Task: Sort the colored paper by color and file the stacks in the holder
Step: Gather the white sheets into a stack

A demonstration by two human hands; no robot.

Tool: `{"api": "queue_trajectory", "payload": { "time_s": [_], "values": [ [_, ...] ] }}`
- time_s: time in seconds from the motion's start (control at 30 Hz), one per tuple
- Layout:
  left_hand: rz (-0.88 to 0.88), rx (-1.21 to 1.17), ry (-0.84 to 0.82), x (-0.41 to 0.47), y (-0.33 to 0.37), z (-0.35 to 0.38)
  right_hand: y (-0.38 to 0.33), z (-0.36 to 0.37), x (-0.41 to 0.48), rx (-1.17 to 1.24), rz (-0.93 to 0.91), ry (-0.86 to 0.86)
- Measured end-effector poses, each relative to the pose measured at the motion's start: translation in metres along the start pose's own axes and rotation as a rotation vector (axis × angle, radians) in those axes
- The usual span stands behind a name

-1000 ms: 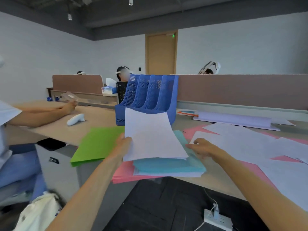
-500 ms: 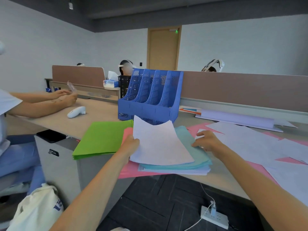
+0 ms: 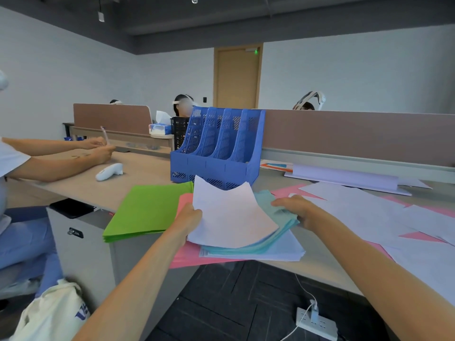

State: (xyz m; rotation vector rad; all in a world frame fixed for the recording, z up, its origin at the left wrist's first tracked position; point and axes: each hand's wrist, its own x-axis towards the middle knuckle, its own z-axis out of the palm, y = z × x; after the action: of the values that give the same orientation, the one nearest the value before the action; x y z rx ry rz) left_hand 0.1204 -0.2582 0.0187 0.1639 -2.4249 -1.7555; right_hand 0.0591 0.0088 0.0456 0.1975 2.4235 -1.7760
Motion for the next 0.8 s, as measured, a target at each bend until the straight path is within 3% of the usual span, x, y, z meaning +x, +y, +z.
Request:
{"api": "queue_trajectory", "payload": {
  "time_s": [0.17, 0.37, 0.57, 0.8],
  "values": [
    [0.008, -0.048, 0.007, -0.005, 0.006, -0.001, 0.012, -0.004, -0.002, -0.119, 0.038, -0.076],
    [-0.058, -0.132, 0.052, 0.002, 0.000, -0.011, 0.020, -0.009, 0.000, -0.107, 0.014, -0.018],
    [-0.024, -0.217, 0.131, 0.001, 0.018, -0.015, 0.018, -0.026, 0.003, 0.077, -0.046, 0.054],
    [-0.022, -0.197, 0.088, 0.003, 0.025, -0.008, 0.022, -0.089, -0.008, 0.179, -0.089, 0.164]
  ]
}}
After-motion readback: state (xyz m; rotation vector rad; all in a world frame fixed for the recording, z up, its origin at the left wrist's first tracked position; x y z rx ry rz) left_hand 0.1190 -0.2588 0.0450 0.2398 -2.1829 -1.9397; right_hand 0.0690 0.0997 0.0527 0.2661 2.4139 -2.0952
